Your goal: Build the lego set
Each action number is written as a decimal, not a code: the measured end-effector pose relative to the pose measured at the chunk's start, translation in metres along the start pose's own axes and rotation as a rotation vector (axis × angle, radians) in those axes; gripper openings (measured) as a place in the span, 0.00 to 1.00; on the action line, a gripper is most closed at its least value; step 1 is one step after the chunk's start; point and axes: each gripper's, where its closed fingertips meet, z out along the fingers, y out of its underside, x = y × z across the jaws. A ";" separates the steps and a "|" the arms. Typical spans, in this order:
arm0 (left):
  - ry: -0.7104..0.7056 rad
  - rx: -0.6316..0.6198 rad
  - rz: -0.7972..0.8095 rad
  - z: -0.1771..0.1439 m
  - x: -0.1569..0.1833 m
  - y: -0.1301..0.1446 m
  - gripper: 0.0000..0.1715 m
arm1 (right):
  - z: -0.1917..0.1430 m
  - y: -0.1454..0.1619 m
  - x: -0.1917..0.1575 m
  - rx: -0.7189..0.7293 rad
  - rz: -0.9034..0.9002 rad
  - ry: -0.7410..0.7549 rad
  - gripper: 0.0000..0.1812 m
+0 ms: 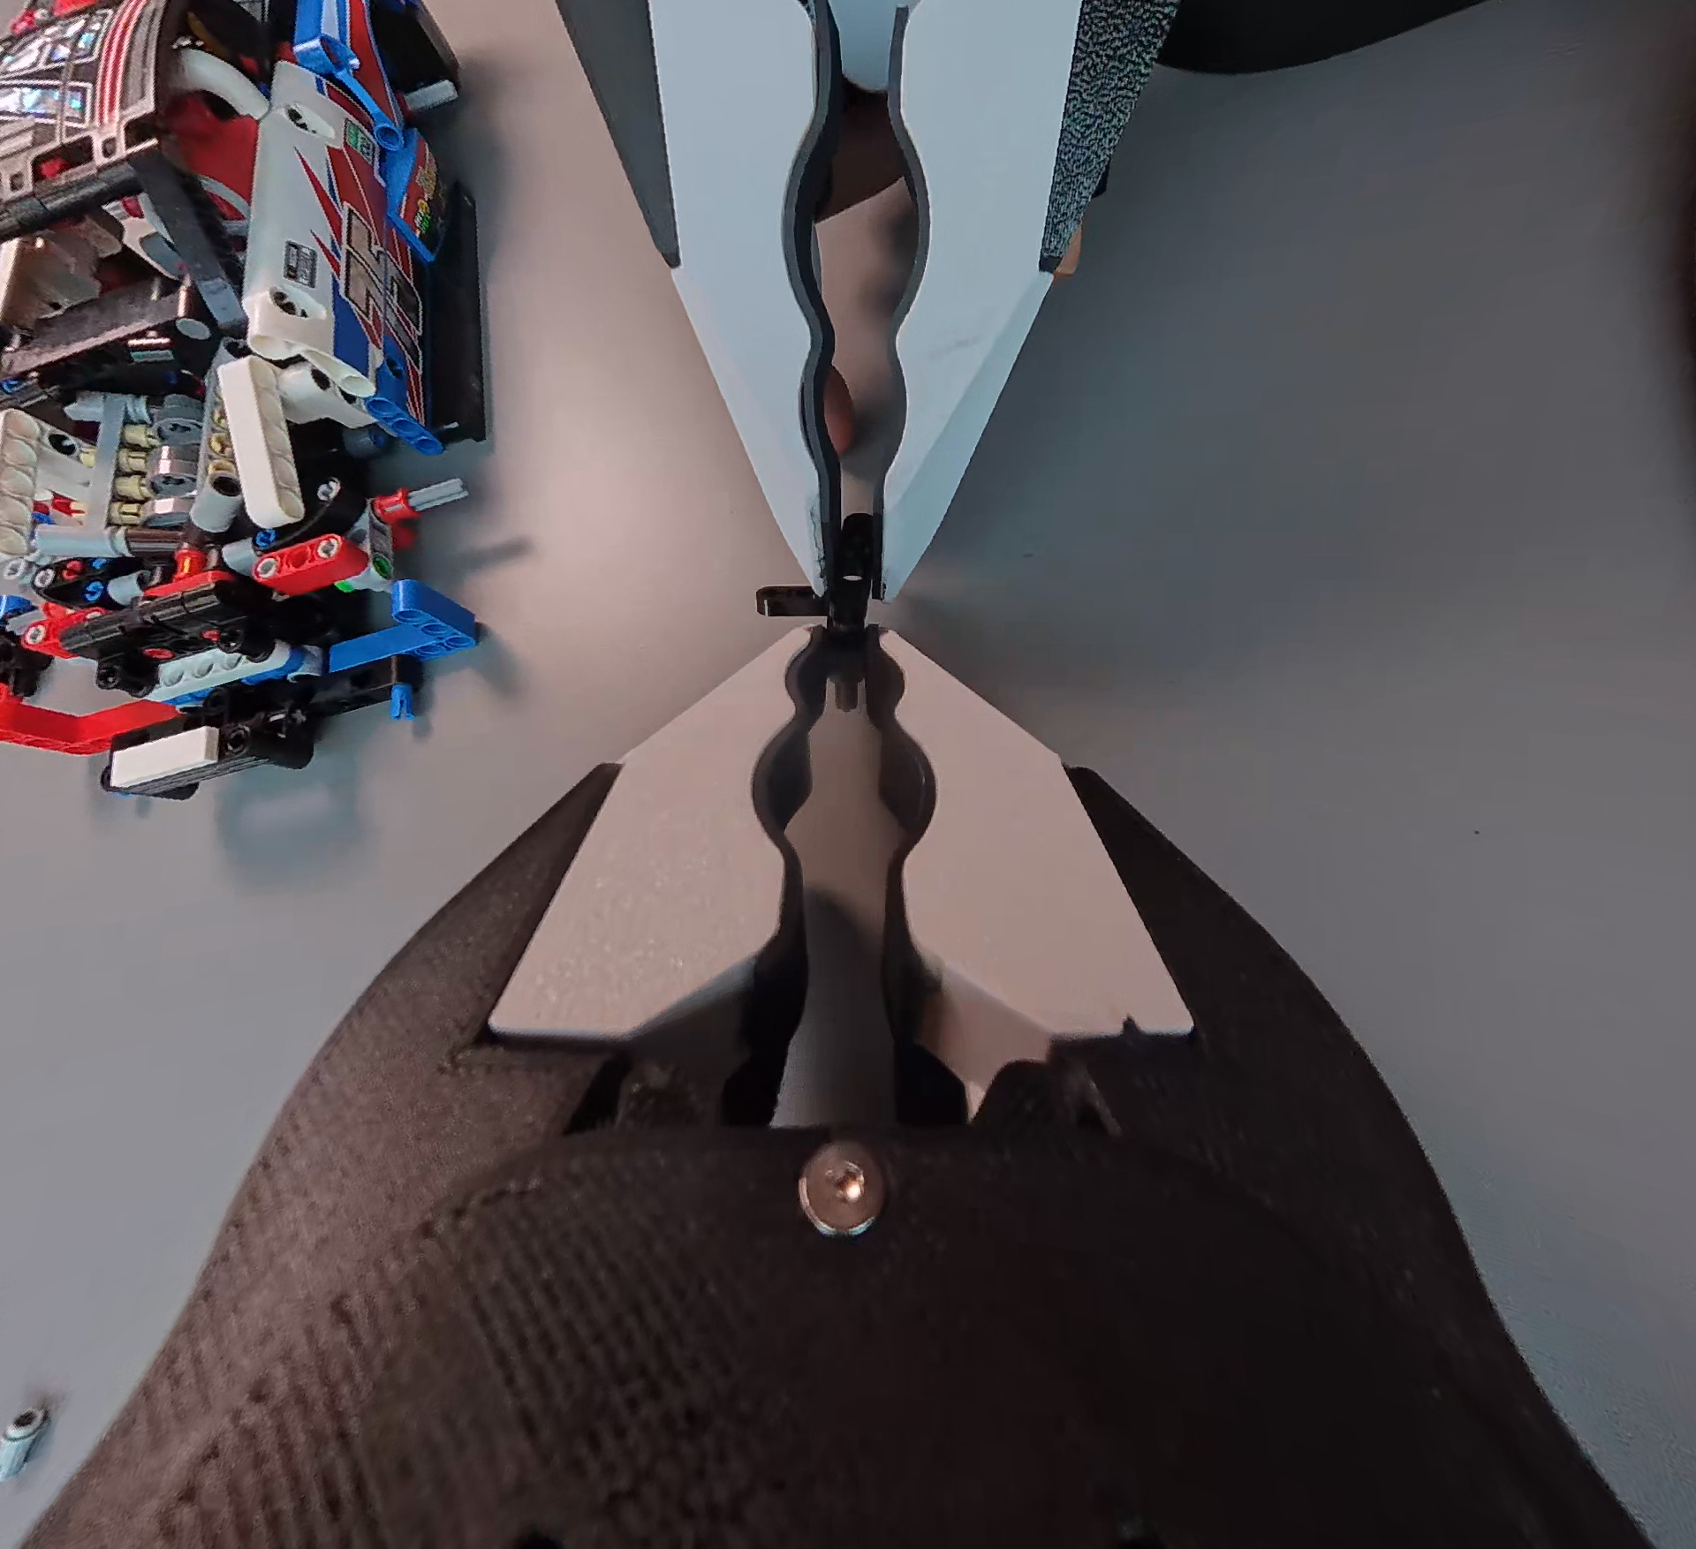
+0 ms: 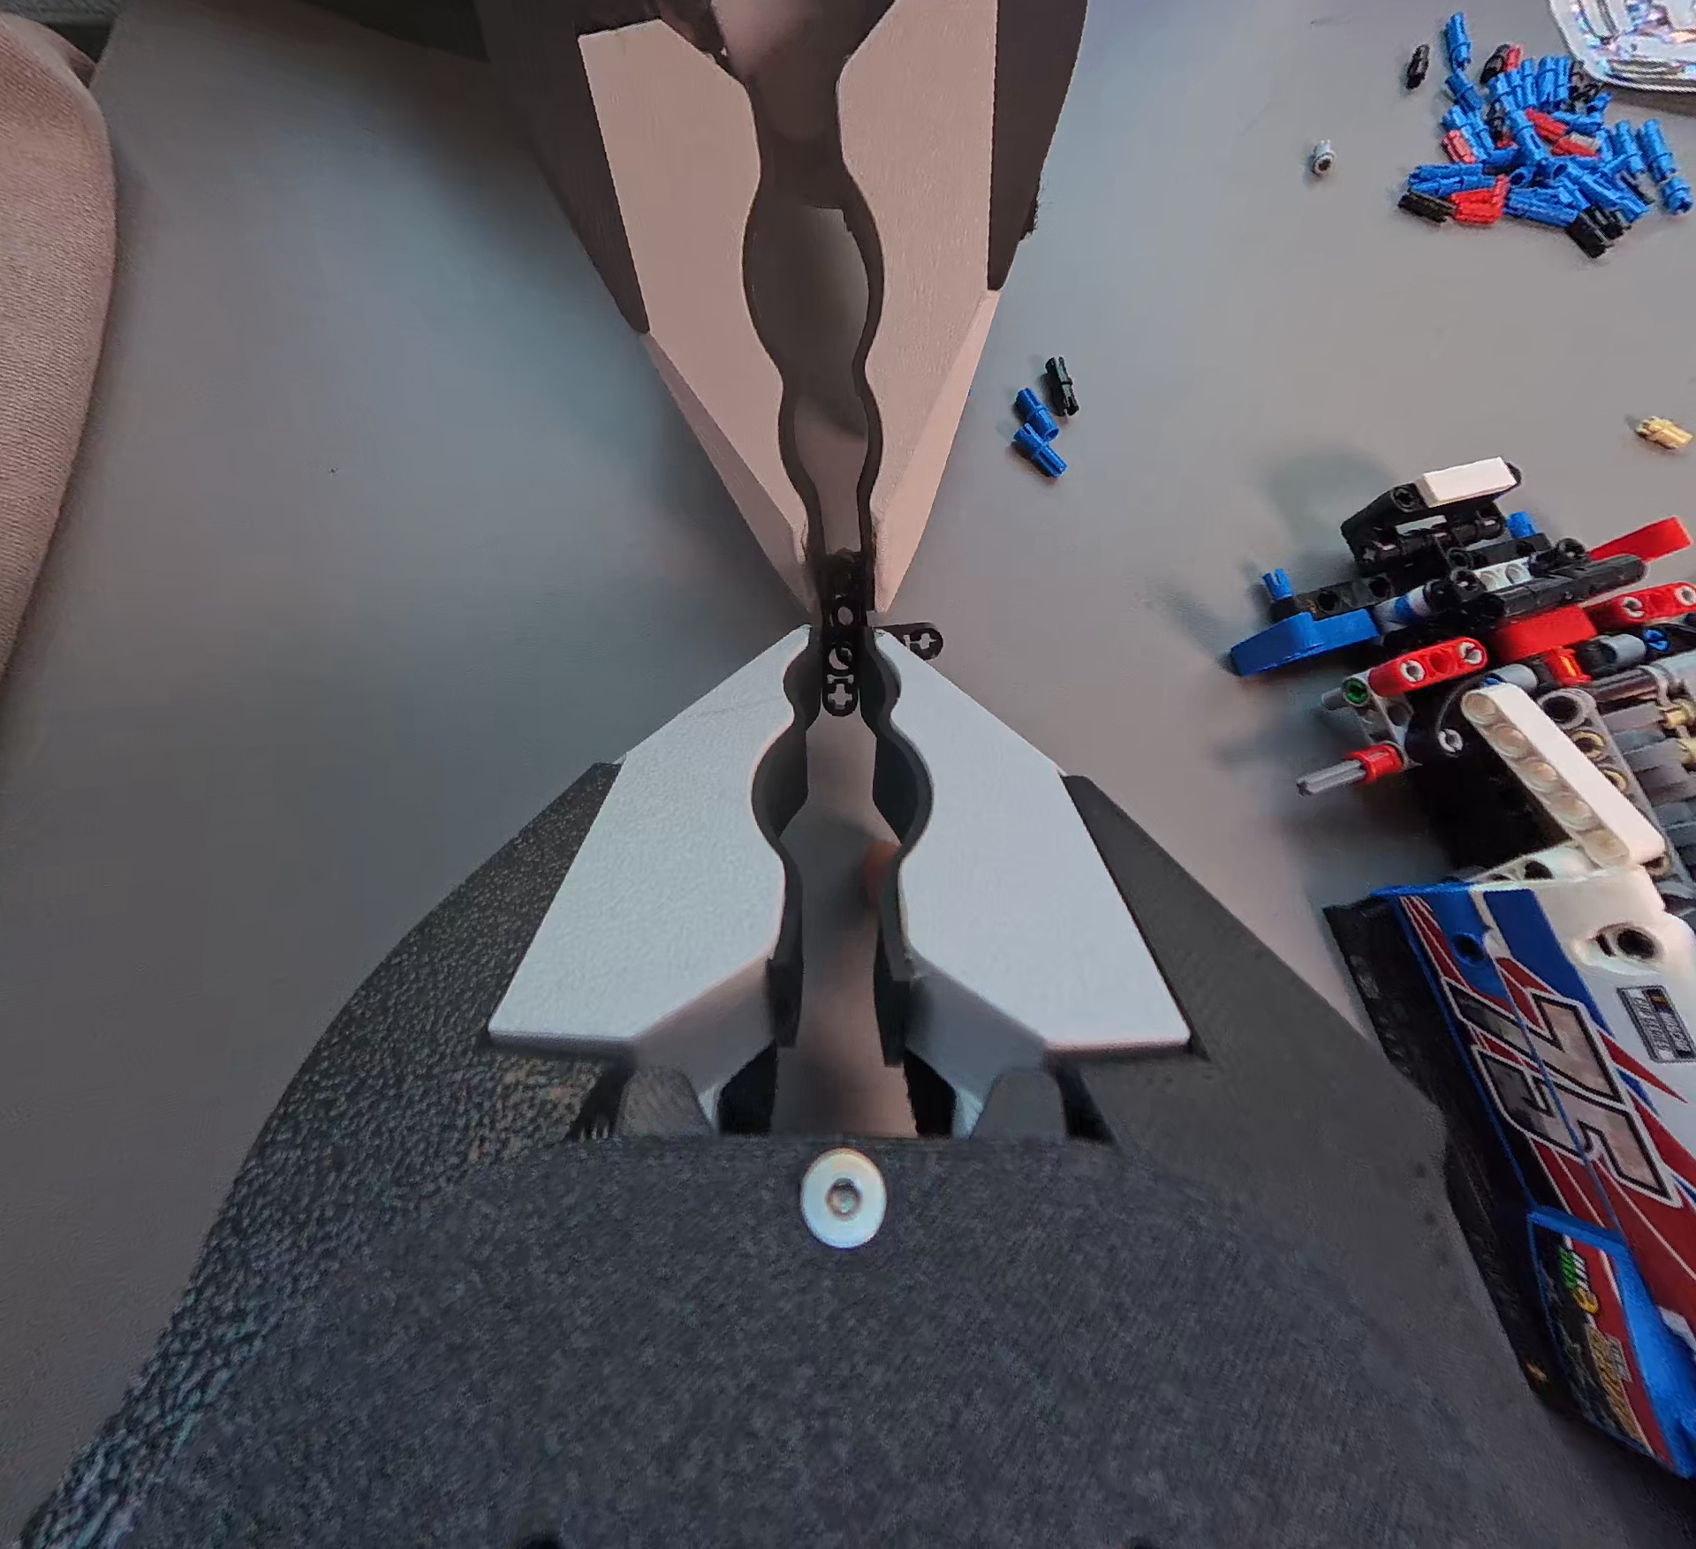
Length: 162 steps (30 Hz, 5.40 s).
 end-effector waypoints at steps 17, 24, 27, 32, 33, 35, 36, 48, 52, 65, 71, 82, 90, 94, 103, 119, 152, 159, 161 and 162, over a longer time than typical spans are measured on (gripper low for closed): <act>0.008 0.009 0.037 0.000 0.004 -0.005 0.03 | 0.002 0.006 -0.002 -0.072 -0.076 0.031 0.03; -0.012 0.003 0.051 0.001 0.004 -0.008 0.03 | 0.003 0.008 -0.002 -0.098 -0.073 0.035 0.03; -0.021 0.015 0.057 0.001 0.004 -0.009 0.03 | 0.002 0.007 -0.002 -0.097 -0.064 0.034 0.03; -0.001 0.048 0.010 0.001 0.002 -0.012 0.03 | 0.002 0.006 -0.001 -0.089 -0.046 0.034 0.03; 0.005 0.064 -0.012 0.000 0.001 -0.014 0.03 | 0.000 0.005 0.001 -0.079 -0.046 0.038 0.03; 0.010 0.110 -0.066 -0.004 -0.003 -0.019 0.03 | -0.004 0.001 0.004 -0.044 -0.033 0.047 0.03; 0.013 0.131 -0.087 -0.006 -0.005 -0.021 0.04 | -0.007 -0.003 0.006 -0.025 -0.025 0.052 0.03; 0.037 0.217 -0.128 -0.015 -0.008 -0.030 0.04 | -0.017 -0.016 0.008 0.096 0.030 0.020 0.03; 0.057 0.231 -0.111 -0.016 -0.004 -0.032 0.03 | -0.019 -0.017 0.004 0.107 0.044 -0.011 0.03; 0.112 0.172 -0.077 -0.009 0.010 -0.021 0.04 | -0.009 -0.008 -0.009 0.039 0.057 -0.075 0.03; 0.140 0.200 -0.115 -0.012 0.011 -0.024 0.03 | -0.010 -0.010 -0.010 0.053 0.075 -0.087 0.03; 0.104 0.263 -0.140 -0.018 0.002 -0.035 0.03 | -0.018 -0.018 -0.003 0.103 0.073 -0.048 0.03; 0.095 0.268 -0.144 -0.020 0.000 -0.035 0.04 | -0.030 -0.028 0.004 0.170 0.066 -0.024 0.06; 0.092 0.277 -0.133 -0.021 0.001 -0.037 0.03 | -0.028 -0.028 0.000 0.176 0.061 -0.045 0.00; 0.100 0.286 -0.133 -0.022 0.001 -0.039 0.03 | -0.029 -0.030 -0.002 0.196 0.072 -0.064 0.00; 0.019 0.142 0.014 -0.010 0.006 -0.027 0.03 | -0.019 -0.019 -0.007 0.110 0.038 -0.071 0.00; 0.055 -0.022 0.007 -0.004 0.010 0.007 0.14 | -0.003 -0.008 -0.013 0.040 0.012 -0.056 0.00; 0.055 -0.038 -0.098 -0.002 0.005 0.007 0.04 | -0.007 -0.010 -0.009 0.002 -0.062 0.016 0.07; 0.054 -0.022 -0.202 -0.002 0.001 0.004 0.04 | -0.006 -0.009 -0.008 -0.013 -0.078 0.040 0.08; 0.054 -0.009 -0.271 -0.002 -0.003 0.002 0.04 | -0.006 -0.010 -0.005 -0.014 -0.074 0.057 0.09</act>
